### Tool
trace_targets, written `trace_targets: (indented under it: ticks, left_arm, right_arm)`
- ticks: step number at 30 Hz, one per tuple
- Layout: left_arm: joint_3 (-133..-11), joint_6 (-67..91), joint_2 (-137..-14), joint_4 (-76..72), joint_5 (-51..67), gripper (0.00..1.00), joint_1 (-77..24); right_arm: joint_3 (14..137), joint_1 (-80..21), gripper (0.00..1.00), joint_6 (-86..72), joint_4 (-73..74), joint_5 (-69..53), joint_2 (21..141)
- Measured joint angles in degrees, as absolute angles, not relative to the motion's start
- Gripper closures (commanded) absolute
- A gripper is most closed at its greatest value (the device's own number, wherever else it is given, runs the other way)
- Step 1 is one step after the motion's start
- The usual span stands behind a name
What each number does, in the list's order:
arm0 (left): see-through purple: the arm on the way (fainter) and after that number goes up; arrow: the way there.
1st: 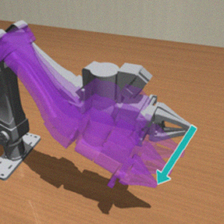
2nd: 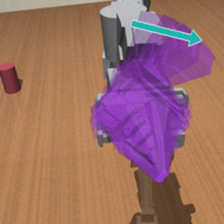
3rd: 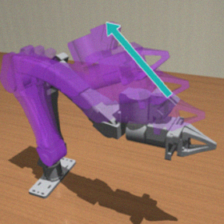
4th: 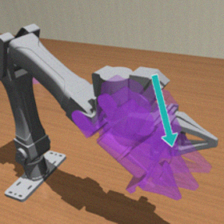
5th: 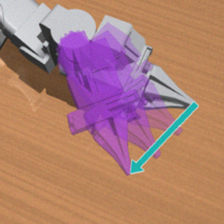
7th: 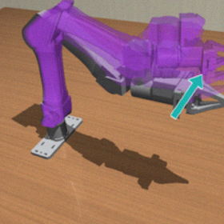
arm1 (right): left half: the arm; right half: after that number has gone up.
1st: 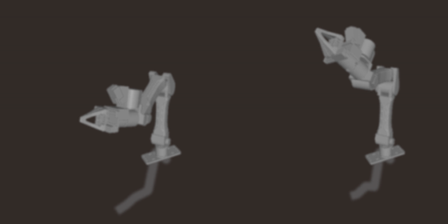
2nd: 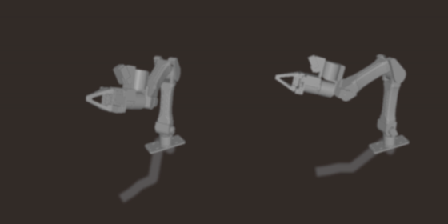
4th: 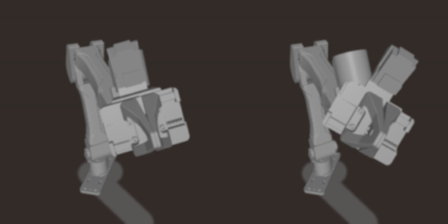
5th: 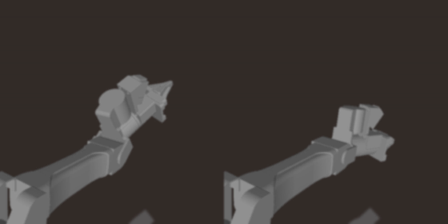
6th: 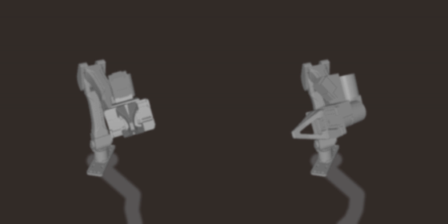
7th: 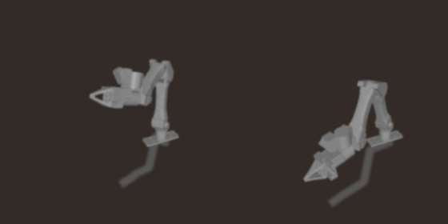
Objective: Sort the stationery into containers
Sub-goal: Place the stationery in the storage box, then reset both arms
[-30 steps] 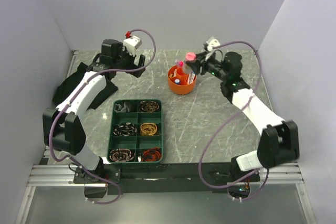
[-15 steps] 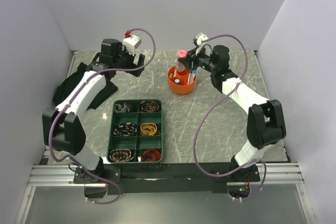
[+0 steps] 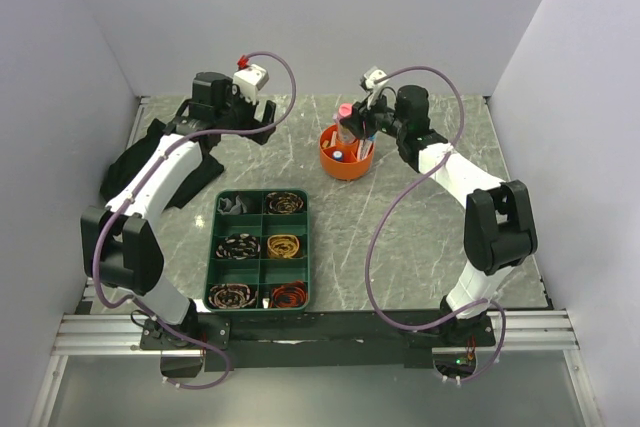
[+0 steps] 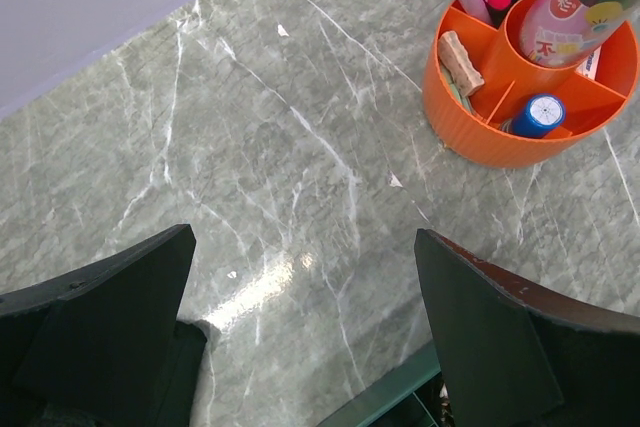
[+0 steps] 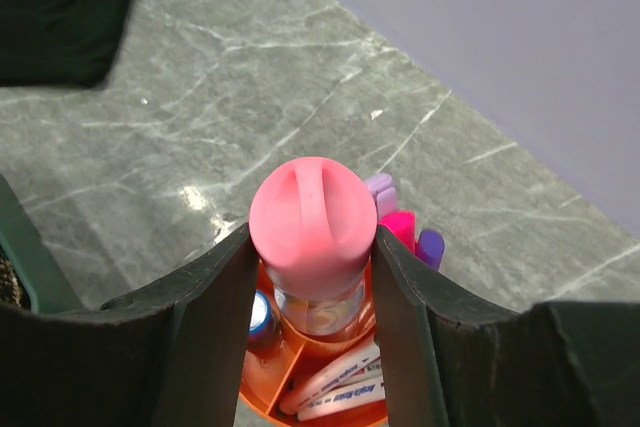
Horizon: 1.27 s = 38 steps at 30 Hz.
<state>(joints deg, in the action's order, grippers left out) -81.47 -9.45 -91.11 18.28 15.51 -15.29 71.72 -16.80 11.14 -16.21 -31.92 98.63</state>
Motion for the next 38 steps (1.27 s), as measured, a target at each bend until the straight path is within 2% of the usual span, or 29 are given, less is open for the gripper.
trace_targets:
  ticks: [2,3,5,6,9,11,13,14,15,18,24,27,32,38]
  left_arm:
    - [-81.5,-9.3,-91.4,18.1,15.7,0.01,-15.3]
    - [-81.5,-9.2,-91.7,18.0,15.8,0.01,-15.3]
    - [-81.5,-9.1,-92.1,18.0,15.9,0.00,-15.3]
    - [-81.5,-9.0,-92.3,17.9,16.1,0.01,-15.3]
    - [-81.5,-8.5,-92.6,17.8,16.7,0.01,-15.3]
    - [-81.5,-8.1,-92.6,17.4,16.9,0.01,-15.2]
    - [-81.5,-7.7,-92.6,16.8,17.1,0.01,-15.2]
    - [-81.5,-7.7,-92.6,16.6,17.1,0.01,-15.1]
    - [-81.4,-7.6,-92.6,16.3,17.1,0.00,-15.0]
    - [-80.9,-7.6,-92.0,15.3,17.0,0.01,-14.8]
    - [-77.0,-7.7,-86.6,12.5,15.2,0.01,-13.4]
    - [-73.7,-7.6,-82.8,9.6,12.8,0.01,-11.3]
    - [-68.9,-5.0,-79.2,5.7,9.1,0.01,-3.9]
    - [-68.6,-2.7,-81.4,3.8,7.0,0.01,1.6]
  right_arm:
    - [71.8,-16.8,1.00,11.7,-15.1,-31.6,98.8]
    - [72.2,-16.8,0.95,11.9,-14.2,-31.4,99.1]
    - [73.1,-16.8,0.78,12.2,-12.9,-31.0,100.1]
    - [73.6,-16.8,0.65,12.4,-12.2,-30.8,100.7]
    - [74.7,-16.9,0.47,12.5,-9.6,-29.7,101.9]
    - [75.2,-16.9,0.42,12.2,-7.9,-29.2,101.9]
    - [76.2,-16.9,0.25,12.1,-6.4,-28.4,101.8]
    - [76.6,-16.9,0.10,12.1,-5.8,-27.8,101.3]
    - [76.7,-16.9,0.00,12.1,-5.0,-27.0,100.4]
    - [76.8,-16.9,0.00,12.3,-2.8,-24.7,95.6]
    - [75.0,-16.2,0.00,10.2,1.8,-17.0,78.8]
    - [73.4,-12.0,0.00,5.1,5.1,-14.8,73.4]
    - [68.7,-0.3,0.00,-4.9,12.5,-3.6,73.1]
    - [62.9,0.0,0.00,-5.5,22.5,8.2,72.7]
